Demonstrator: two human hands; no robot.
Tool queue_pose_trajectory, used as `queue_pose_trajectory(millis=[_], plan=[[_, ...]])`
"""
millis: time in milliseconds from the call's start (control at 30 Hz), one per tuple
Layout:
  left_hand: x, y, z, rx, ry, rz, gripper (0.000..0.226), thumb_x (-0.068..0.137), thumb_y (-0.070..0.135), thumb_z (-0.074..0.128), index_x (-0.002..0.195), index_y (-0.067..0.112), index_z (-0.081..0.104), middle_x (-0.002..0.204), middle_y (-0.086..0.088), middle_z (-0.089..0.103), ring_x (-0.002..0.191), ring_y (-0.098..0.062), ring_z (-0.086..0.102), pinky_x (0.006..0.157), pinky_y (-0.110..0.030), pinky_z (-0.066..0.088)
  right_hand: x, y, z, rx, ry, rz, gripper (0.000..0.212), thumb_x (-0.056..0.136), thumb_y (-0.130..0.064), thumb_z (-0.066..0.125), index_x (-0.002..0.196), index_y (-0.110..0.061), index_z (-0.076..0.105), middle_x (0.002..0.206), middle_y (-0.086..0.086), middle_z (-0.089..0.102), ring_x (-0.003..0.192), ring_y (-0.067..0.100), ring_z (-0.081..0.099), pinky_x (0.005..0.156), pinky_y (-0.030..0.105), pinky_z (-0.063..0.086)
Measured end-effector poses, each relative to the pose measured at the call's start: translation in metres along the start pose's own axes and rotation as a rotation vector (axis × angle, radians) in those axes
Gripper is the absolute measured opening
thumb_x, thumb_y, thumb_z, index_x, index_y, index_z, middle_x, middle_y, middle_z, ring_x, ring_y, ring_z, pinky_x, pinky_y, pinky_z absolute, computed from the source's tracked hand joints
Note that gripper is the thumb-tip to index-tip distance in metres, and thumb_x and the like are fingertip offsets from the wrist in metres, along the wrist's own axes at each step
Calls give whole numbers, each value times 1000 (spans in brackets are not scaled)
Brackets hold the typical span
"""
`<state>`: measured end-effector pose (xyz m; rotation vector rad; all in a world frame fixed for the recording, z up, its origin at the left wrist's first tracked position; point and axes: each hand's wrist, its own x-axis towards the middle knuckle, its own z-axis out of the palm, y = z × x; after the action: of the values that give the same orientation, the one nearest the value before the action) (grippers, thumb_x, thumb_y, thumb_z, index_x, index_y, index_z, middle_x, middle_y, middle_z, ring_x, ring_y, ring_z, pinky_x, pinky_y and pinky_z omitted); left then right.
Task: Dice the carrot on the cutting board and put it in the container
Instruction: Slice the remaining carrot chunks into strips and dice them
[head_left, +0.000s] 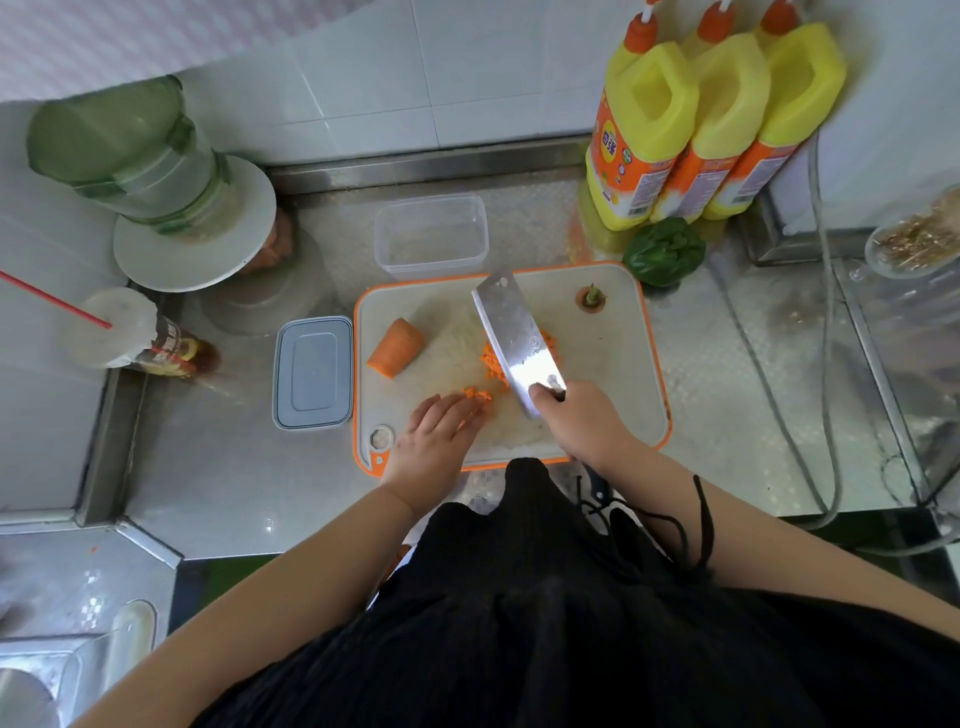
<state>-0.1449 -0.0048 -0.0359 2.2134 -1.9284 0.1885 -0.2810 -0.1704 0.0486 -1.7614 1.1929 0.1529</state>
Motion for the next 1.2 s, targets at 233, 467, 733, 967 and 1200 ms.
queue_pose_trajectory(millis=[233, 467, 733, 967, 1200], plan=[[36, 2, -30, -468, 152, -564, 9, 86, 15, 68, 90, 18, 75, 83, 7, 69, 87, -23, 59, 81, -39, 46, 7, 14, -2, -68, 12, -46, 30, 85, -17, 50, 62, -13, 31, 58, 1, 32, 56, 18, 31, 55, 32, 27], [42, -16, -48, -603, 370, -912, 27, 93, 31, 60, 78, 10, 64, 79, 6, 59, 87, -26, 52, 77, -38, 42, 5, 17, 1, -449, -202, -193, 34, 93, -38, 47, 76, -9, 52, 69, 5, 51, 65, 23, 49, 59, 34, 37], [47, -43, -47, -523, 449, -1063, 27, 100, 21, 47, 119, 6, 60, 117, -8, 60, 109, -26, 48, 94, -28, 34, 9, 12, 25, -663, -290, -263, 34, 94, -35, 44, 69, -13, 45, 68, 3, 47, 70, 25, 49, 59, 31, 33], [47, -44, -38, -484, 296, -1048, 21, 99, 19, 50, 115, 11, 62, 126, -8, 55, 118, -31, 41, 92, -27, 27, 29, 23, 5, -522, -119, -116, 39, 96, -38, 43, 64, -17, 38, 61, 1, 41, 55, 16, 40, 49, 29, 28], [49, -43, -36, -437, 159, -1079, 26, 99, 24, 49, 122, 15, 59, 135, -7, 48, 124, -30, 36, 97, -38, 32, 37, 30, -5, -442, 39, -20, 39, 96, -38, 41, 62, -20, 34, 62, 1, 41, 56, 16, 40, 48, 29, 25]])
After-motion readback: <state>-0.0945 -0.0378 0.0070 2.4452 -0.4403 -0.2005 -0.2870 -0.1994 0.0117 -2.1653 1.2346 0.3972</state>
